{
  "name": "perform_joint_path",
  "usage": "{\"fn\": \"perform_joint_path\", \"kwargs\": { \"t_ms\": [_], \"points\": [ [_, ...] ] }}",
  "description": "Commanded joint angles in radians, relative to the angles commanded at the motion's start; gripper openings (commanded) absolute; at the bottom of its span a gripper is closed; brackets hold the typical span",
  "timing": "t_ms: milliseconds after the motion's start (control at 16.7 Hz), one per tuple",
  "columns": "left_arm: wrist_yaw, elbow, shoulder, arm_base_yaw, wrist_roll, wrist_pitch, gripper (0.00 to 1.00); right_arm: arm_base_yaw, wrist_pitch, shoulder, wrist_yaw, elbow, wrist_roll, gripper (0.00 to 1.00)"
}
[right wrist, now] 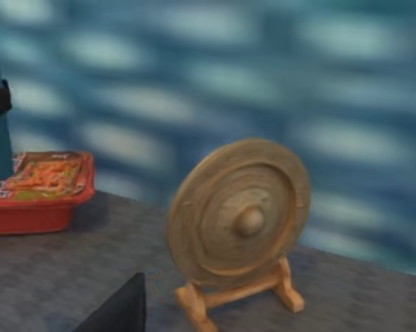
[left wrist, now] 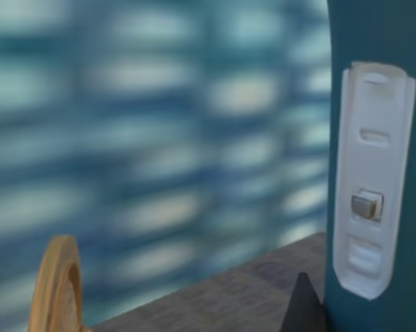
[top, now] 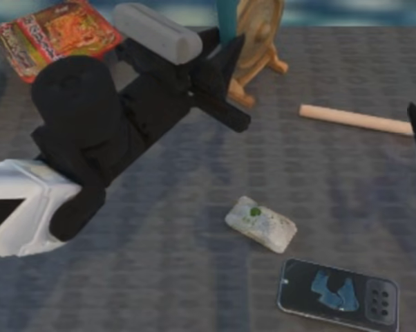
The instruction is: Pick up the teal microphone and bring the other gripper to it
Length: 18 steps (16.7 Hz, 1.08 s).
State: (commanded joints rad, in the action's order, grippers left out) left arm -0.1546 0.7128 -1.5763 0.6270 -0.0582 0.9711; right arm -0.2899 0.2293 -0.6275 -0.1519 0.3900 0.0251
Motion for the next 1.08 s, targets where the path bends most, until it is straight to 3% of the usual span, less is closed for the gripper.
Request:
{"fn": "perform_joint_path", "kwargs": {
  "t_ms": [300, 540, 1080],
  "points": [
    [0.0, 0.0, 0.0, 0.0, 0.0, 0.0, 0.0, -0.162, 0.143, -0.379, -0.086, 0.232, 0.02, 1.0],
    [0.0, 0.0, 0.0, 0.0, 0.0, 0.0, 0.0, -0.244, 0.202, -0.554, -0.129, 0.336, 0.032, 1.0],
    [0.0, 0.0, 0.0, 0.0, 0.0, 0.0, 0.0, -0.267, 0.22, -0.623, -0.127, 0.388, 0.033, 1.0]
  ]
}}
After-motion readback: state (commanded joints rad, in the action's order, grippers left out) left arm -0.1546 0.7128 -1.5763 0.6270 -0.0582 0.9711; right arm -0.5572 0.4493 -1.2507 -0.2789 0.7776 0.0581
